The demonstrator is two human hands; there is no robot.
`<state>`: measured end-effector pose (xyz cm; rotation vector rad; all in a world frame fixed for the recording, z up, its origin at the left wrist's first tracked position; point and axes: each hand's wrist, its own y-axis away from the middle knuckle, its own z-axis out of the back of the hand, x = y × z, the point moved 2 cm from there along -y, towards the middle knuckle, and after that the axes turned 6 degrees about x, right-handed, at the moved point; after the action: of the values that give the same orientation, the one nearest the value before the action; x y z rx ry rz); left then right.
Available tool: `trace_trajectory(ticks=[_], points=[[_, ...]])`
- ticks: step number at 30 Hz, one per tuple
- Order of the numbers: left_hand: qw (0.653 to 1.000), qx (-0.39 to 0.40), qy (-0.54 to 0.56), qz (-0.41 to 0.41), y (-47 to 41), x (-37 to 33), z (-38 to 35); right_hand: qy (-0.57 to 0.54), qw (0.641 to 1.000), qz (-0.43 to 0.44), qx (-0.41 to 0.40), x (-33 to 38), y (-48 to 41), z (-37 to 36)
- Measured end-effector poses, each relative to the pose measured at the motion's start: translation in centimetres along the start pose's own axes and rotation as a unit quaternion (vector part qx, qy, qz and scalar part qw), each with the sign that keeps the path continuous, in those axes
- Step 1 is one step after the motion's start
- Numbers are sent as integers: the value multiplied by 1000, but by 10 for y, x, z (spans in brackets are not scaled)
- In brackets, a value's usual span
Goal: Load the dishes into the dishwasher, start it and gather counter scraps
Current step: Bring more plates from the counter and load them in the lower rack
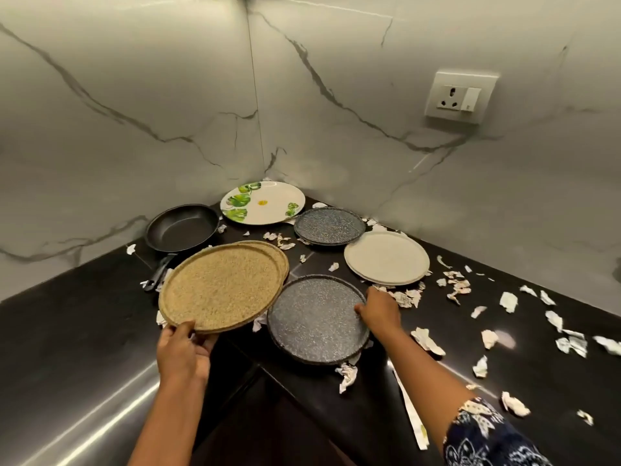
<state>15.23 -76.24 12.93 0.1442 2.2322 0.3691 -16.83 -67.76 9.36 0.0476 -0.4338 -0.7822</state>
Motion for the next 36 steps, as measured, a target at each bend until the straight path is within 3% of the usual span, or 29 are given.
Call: trace_trajectory(ticks=[6,15,21,27,32,36], points=[[1000,-16,-2,12,4,2,6,-32,998,-52,5,-4,-12,-2],[999,-30,3,14,13,-14,22,-235,970,-58,13,13,-6,17],[1000,-8,-10,15,29,-36,36,-408,910,-42,-55,32,27,32],[994,29,-92,-53,52,-70,66,-595,801,2,-72,41,116,57],[965,99,-171,-170,86,-83,90,-592,778,34,-207,22,221,53],[941,164,-208,-213,127,-77,100,-535,806,21,-254,-9,301,41]])
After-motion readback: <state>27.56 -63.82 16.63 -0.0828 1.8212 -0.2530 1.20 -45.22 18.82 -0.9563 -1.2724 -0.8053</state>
